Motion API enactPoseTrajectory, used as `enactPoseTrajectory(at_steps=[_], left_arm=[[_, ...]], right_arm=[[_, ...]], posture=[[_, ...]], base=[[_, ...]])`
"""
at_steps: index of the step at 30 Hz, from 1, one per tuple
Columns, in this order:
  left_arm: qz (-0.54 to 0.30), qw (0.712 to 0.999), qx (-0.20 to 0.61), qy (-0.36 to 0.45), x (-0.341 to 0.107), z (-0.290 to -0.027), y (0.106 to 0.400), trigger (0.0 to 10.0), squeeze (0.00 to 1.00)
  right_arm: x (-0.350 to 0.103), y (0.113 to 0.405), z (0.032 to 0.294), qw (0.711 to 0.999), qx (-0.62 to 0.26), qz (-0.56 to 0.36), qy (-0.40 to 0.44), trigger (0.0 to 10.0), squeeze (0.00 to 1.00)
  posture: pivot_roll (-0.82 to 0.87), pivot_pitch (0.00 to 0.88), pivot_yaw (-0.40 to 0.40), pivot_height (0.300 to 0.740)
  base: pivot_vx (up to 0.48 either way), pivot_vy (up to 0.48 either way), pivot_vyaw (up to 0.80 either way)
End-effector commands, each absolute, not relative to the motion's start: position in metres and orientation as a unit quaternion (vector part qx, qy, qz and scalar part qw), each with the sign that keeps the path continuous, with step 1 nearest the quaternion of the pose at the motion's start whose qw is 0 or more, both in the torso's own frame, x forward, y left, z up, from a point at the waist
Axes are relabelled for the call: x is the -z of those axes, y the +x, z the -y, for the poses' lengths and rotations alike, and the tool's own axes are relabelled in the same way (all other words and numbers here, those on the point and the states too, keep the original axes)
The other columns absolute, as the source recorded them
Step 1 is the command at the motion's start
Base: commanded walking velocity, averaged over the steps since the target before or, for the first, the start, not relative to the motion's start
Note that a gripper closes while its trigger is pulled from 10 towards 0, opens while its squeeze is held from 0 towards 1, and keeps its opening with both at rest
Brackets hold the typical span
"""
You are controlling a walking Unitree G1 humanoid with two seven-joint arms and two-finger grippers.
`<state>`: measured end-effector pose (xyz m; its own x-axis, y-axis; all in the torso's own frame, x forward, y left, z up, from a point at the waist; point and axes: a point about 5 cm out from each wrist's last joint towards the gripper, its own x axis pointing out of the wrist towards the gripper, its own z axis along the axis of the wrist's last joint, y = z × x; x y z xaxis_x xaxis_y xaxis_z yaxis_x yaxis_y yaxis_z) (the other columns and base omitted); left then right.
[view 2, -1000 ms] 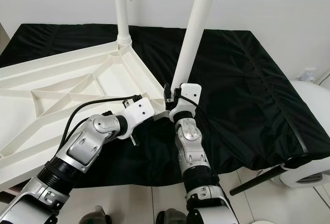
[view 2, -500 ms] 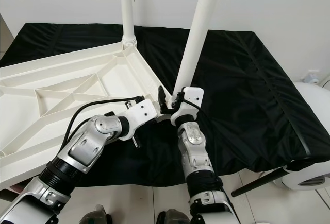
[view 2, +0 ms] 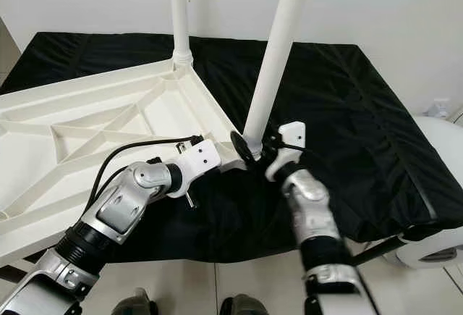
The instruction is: Building children table
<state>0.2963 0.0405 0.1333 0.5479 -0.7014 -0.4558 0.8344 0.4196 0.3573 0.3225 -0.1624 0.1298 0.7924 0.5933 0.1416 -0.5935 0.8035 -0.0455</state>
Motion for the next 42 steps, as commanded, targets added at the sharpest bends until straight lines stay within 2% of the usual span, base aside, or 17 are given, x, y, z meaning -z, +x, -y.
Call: enactPoseTrajectory(at_steps=[1,9,18,19,20,21,35,36,37,42], left_arm=[[-0.087,0.833,0.468,0.283,-0.145,-0.032,0.297,10.0,0.00],[-0.084,0.831,0.470,0.285,-0.146,-0.032,0.297,10.0,0.00],[-0.085,0.833,0.466,0.286,-0.146,-0.034,0.297,10.0,0.00],[-0.085,0.833,0.465,0.286,-0.146,-0.034,0.297,10.0,0.00],[-0.085,0.833,0.465,0.286,-0.146,-0.034,0.297,10.0,0.00],[-0.085,0.834,0.465,0.286,-0.147,-0.034,0.298,10.0,0.00],[-0.084,0.832,0.467,0.287,-0.147,-0.033,0.299,10.0,0.00],[-0.084,0.832,0.467,0.287,-0.147,-0.033,0.299,10.0,0.00],[-0.084,0.832,0.467,0.287,-0.147,-0.033,0.299,10.0,0.00],[-0.084,0.832,0.468,0.286,-0.147,-0.033,0.298,10.0,0.00]], right_arm=[[-0.126,0.323,0.159,0.942,-0.331,0.064,0.005,10.0,0.00],[-0.133,0.338,0.161,0.919,-0.392,0.040,-0.022,10.0,0.00],[-0.135,0.342,0.167,0.910,-0.412,0.033,-0.031,10.0,0.00],[-0.134,0.342,0.168,0.909,-0.415,0.031,-0.034,2.7,0.00],[-0.134,0.342,0.168,0.909,-0.415,0.031,-0.034,2.7,0.00],[-0.133,0.342,0.170,0.908,-0.417,0.027,-0.032,0.0,0.00],[-0.129,0.339,0.178,0.905,-0.423,0.020,-0.039,0.0,0.00],[-0.128,0.339,0.177,0.907,-0.419,0.022,-0.038,9.7,0.00],[-0.128,0.339,0.177,0.909,-0.415,0.024,-0.034,10.0,0.00],[-0.128,0.340,0.173,0.915,-0.401,0.030,-0.022,10.0,0.00]], posture=[[0.00,0.000,-0.061,0.740],[0.01,0.000,-0.056,0.740],[0.02,0.000,-0.064,0.740],[0.02,0.000,-0.064,0.740],[0.02,0.000,-0.064,0.740],[0.02,0.000,-0.064,0.740],[0.01,0.000,-0.057,0.740],[0.01,0.000,-0.058,0.740],[0.01,0.000,-0.058,0.740],[0.01,0.000,-0.059,0.740]], base=[[0.000,0.000,0.00],[0.000,0.000,0.00],[0.000,0.000,0.00],[0.000,0.000,0.00],[0.000,0.000,0.00],[0.000,0.000,0.00],[0.000,0.000,0.00],[0.000,0.000,0.00],[0.000,0.000,0.00],[0.000,0.000,0.00]])
